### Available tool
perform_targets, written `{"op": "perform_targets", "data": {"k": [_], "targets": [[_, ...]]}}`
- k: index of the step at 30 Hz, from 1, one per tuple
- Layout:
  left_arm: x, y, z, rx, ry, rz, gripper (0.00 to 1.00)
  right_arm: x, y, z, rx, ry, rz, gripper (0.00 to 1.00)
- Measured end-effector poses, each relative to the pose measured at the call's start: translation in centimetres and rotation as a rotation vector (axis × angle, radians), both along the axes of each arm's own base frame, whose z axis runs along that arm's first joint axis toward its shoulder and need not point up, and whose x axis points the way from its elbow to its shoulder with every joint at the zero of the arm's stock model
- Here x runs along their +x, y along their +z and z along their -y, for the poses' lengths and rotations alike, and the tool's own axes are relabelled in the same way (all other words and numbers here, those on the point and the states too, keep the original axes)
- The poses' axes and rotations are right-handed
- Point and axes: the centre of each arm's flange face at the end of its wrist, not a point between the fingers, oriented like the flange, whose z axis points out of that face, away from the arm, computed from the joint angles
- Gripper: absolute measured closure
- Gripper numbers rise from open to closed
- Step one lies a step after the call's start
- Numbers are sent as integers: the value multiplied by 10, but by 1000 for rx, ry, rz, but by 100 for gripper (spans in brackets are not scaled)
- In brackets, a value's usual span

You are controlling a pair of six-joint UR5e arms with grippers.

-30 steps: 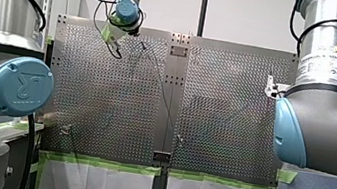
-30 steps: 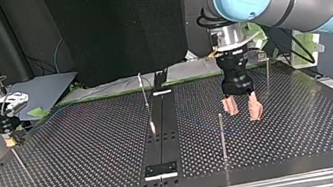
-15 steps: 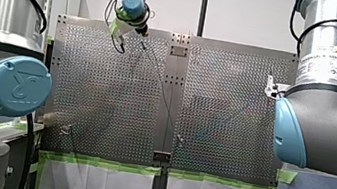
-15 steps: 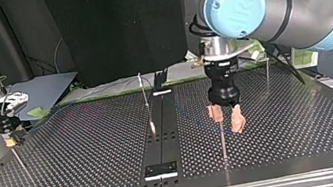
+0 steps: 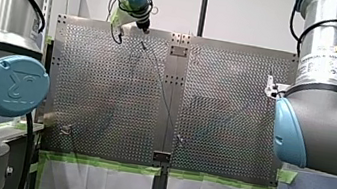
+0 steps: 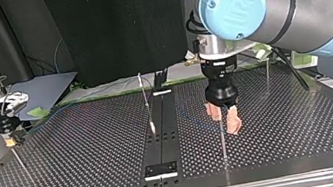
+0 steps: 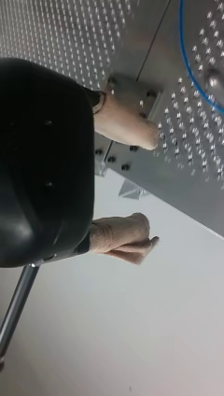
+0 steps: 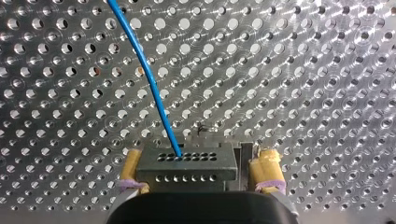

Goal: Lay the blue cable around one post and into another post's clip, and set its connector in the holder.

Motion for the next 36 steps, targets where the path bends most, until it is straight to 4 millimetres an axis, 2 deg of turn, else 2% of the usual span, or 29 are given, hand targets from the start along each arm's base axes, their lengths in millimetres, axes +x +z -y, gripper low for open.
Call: {"op": "perform_targets", "data": {"k": [26,36], "targets": [[-25,-15,-8,317,-42,-198,1,0,0,0,0,0,0,0],[-27,-10,-16,390,-11,-189,1,0,0,0,0,0,0,0]]}}
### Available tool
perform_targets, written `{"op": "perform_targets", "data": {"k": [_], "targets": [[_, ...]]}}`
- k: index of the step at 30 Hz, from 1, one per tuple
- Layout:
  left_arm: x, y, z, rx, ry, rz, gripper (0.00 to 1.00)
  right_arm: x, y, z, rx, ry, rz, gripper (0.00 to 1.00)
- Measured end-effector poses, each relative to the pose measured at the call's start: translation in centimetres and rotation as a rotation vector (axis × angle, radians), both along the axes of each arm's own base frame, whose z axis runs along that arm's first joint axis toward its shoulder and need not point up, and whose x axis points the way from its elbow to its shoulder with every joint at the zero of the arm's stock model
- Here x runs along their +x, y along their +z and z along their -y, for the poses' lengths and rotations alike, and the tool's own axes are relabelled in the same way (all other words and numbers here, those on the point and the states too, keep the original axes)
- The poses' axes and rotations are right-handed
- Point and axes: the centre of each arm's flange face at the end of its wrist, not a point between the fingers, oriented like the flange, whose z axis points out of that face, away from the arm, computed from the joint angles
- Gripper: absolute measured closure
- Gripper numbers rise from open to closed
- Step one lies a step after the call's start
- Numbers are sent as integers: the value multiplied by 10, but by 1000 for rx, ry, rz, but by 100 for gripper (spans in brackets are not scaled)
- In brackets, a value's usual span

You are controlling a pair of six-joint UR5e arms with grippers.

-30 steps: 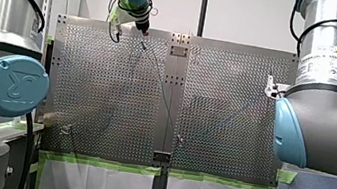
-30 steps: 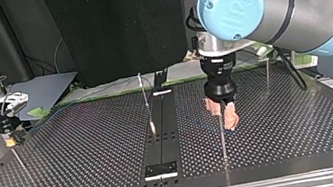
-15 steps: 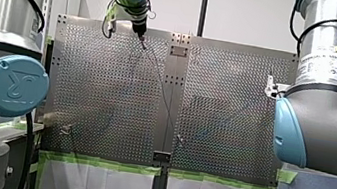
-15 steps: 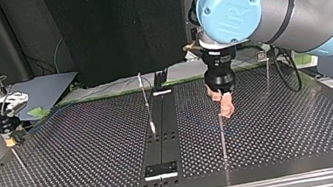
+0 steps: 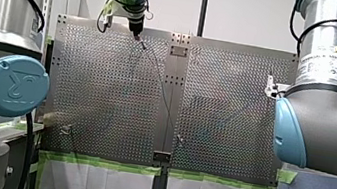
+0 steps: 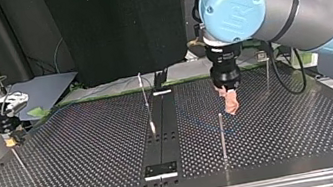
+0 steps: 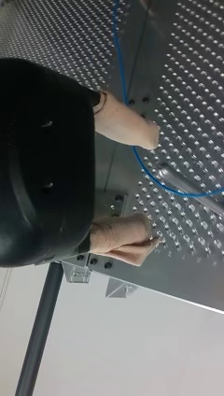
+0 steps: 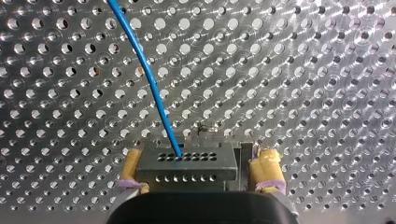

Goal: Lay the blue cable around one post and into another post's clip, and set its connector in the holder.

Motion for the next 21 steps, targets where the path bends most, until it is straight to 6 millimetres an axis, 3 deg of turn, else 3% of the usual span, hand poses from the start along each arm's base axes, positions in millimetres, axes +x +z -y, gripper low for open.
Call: {"op": "perform_targets", "data": {"k": [21], "targets": [[-3,8,-4,169,-23,17,1,0,0,0,0,0,0,0]]}}
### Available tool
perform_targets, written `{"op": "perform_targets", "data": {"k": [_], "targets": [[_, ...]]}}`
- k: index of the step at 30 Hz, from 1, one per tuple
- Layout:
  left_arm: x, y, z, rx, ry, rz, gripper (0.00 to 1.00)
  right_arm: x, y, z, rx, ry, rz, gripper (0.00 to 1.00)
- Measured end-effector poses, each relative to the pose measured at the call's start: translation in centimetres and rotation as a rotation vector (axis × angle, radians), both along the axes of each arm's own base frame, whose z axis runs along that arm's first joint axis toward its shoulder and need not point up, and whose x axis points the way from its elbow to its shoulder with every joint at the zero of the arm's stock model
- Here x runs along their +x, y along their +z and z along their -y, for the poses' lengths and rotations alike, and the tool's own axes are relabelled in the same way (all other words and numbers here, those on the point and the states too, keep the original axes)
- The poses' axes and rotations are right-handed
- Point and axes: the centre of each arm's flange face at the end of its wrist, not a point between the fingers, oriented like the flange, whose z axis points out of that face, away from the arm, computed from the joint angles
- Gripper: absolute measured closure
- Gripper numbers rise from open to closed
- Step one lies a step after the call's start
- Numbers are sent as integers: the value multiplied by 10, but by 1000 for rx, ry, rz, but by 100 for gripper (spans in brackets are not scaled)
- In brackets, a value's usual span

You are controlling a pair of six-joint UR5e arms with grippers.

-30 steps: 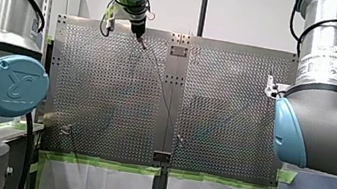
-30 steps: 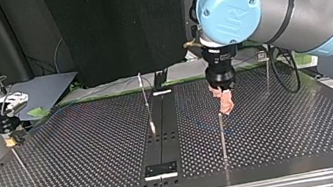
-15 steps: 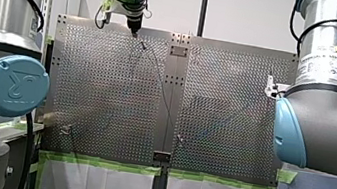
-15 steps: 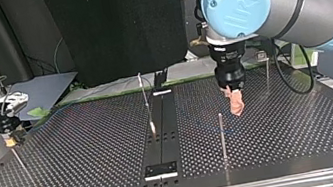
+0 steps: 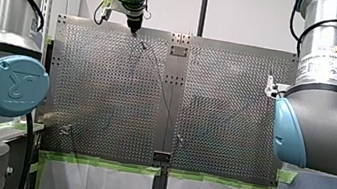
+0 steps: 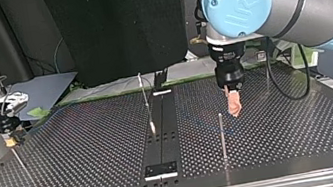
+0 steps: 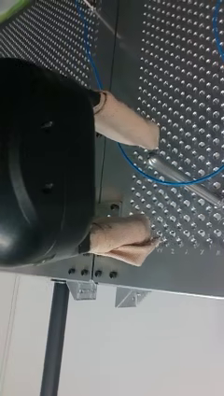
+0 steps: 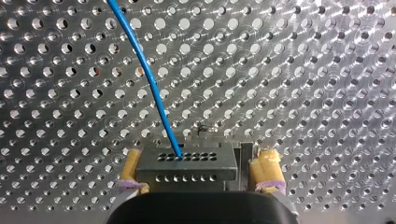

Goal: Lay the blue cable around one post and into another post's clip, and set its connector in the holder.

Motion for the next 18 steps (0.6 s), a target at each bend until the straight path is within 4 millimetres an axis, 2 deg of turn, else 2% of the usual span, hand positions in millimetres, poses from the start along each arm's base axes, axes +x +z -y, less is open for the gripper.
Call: {"op": "perform_targets", "data": {"k": [18], "targets": [[-1,-3,2,0,-9,-3,1,0,0,0,0,0,0,0]]}}
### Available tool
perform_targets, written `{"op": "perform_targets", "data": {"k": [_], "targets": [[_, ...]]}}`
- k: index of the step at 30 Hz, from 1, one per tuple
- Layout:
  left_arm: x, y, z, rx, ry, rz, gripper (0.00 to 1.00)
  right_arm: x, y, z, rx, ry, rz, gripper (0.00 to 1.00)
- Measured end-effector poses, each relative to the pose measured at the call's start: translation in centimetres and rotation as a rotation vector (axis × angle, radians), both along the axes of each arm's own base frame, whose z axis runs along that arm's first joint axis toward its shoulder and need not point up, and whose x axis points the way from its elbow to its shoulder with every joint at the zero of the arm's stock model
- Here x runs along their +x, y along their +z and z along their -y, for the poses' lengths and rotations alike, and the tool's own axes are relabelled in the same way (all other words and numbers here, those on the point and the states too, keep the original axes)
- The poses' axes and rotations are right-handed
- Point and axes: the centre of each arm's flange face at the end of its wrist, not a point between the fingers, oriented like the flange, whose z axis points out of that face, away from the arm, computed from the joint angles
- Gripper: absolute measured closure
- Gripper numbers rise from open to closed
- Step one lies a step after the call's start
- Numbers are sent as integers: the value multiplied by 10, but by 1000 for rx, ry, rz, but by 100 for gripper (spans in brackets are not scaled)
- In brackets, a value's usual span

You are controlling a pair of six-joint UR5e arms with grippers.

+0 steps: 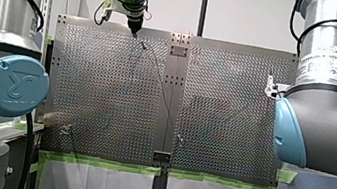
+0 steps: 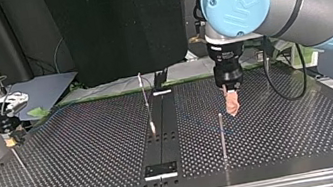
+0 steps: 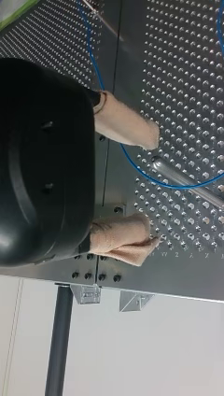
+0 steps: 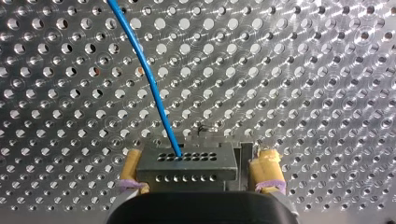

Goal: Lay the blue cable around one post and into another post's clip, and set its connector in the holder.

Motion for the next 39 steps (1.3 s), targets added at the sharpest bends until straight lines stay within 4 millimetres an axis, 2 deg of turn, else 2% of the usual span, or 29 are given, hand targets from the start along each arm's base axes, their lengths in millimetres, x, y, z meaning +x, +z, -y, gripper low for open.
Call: {"op": "perform_targets", "data": {"k": [9,18,27,33,39], "targets": [[0,-3,1,-8,1,-1,1,0,0,0,0,0,0,0],[-2,-29,5,-21,-23,0,1,0,0,0,0,0,0,0],[-18,-43,14,-122,-102,28,1,0,0,0,0,0,0,0],[-19,-64,20,-180,-140,16,1,0,0,0,0,0,0,0],[-14,-96,26,-221,-171,-20,1,0,0,0,0,0,0,0]]}}
